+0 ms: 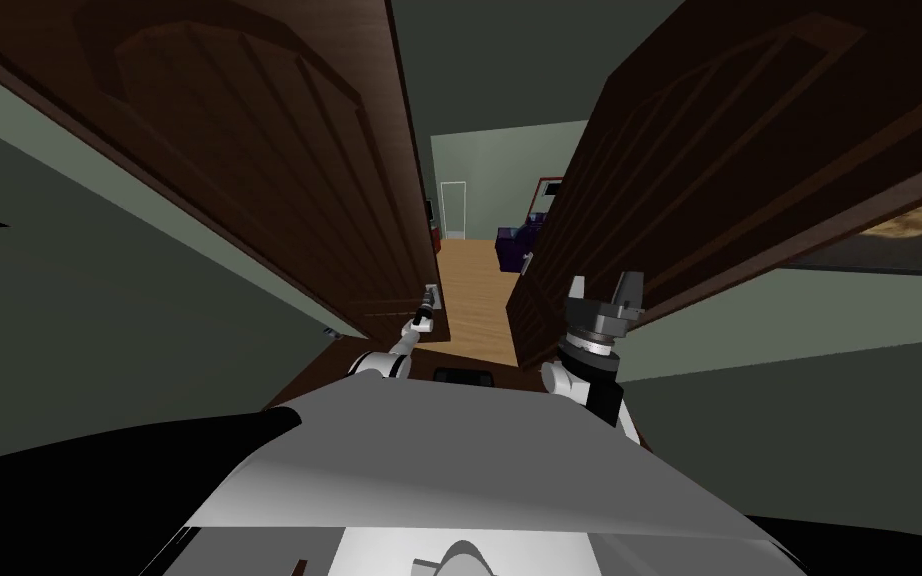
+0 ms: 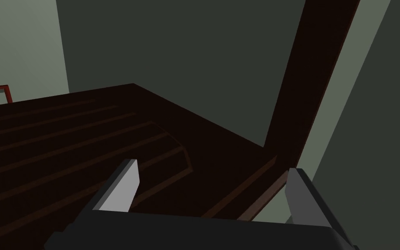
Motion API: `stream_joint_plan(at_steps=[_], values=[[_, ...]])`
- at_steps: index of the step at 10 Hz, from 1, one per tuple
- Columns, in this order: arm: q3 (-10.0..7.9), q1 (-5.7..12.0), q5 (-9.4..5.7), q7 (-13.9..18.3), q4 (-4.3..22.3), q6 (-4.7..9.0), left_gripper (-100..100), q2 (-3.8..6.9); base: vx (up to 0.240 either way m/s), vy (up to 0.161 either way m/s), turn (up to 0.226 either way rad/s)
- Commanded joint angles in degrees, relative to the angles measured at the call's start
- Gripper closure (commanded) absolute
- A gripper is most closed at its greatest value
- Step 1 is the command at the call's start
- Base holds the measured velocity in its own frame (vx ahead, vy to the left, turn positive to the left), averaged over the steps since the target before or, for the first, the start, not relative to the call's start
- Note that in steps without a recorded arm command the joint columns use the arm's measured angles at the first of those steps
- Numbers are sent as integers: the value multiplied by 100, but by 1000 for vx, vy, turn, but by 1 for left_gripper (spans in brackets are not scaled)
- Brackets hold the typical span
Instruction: Push the door open
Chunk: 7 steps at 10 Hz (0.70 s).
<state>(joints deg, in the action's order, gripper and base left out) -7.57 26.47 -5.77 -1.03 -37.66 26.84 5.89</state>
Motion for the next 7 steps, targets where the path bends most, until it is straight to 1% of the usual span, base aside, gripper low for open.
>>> stream_joint_plan(at_steps=[1,2,3,4,5,6,7], values=[[-69,74,-30,33,192,83,100,135,119,-72,44],[-170,63,-64,1,204,85,100,182,133,-90,45],[-240,56,-87,-22,213,87,100,214,185,-139,64],[-240,56,-87,-22,213,87,100,214,151,-95,64],[-344,45,-122,-55,226,89,100,263,151,-97,82],[-414,38,-145,-77,234,90,100,295,209,-150,72],[-414,38,-145,-77,262,90,100,295,148,-87,45]])
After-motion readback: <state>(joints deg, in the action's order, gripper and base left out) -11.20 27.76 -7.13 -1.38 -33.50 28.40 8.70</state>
